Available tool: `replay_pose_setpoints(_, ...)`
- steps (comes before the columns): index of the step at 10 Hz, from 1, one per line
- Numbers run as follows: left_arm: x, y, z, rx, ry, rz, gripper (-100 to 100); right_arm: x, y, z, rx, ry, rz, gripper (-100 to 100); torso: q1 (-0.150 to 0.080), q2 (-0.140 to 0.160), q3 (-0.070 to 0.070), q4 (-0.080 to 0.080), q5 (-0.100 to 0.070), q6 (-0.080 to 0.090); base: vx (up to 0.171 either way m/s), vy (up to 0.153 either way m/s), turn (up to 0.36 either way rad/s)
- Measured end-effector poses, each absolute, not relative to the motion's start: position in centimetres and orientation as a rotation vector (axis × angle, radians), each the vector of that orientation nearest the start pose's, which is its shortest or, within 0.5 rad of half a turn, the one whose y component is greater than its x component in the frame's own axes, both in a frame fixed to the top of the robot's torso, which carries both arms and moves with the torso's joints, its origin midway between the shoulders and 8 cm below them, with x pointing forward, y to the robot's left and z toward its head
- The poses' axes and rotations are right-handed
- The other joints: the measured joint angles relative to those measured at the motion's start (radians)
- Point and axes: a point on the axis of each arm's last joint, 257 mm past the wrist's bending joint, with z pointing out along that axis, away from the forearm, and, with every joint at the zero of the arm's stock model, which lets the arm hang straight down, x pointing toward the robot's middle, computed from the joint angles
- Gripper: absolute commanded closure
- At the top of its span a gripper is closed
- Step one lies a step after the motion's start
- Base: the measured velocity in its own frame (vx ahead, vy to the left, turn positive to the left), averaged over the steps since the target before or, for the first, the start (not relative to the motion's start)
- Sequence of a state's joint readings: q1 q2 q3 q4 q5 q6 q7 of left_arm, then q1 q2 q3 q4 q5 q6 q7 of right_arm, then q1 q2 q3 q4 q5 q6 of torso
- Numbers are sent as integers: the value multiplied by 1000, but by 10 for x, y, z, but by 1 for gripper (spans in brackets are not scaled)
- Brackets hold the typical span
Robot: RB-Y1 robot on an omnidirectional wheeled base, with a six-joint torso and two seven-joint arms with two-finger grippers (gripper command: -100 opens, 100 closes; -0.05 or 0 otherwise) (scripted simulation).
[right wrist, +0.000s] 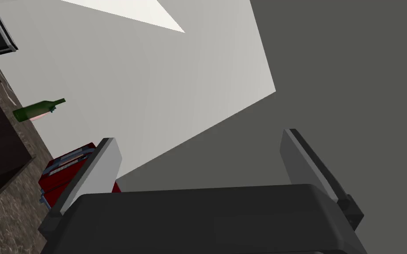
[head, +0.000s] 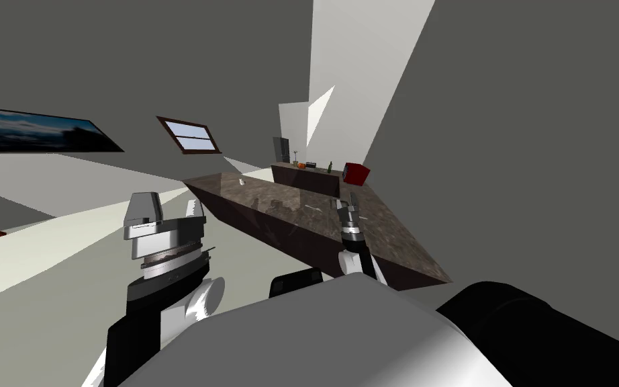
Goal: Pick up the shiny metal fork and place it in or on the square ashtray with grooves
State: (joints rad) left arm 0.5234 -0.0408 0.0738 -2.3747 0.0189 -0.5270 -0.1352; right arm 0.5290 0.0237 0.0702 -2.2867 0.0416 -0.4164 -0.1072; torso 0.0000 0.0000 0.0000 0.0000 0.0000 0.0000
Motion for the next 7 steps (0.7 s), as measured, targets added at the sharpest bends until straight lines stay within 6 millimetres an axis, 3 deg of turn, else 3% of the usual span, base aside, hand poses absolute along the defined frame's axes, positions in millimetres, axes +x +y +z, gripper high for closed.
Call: replay_pose_setpoints(7,311,305,64,-559,529,-1122,0,371,-245,-41,657,919,1307,-100,7,6,4,1,1,0,-72,86,-49)
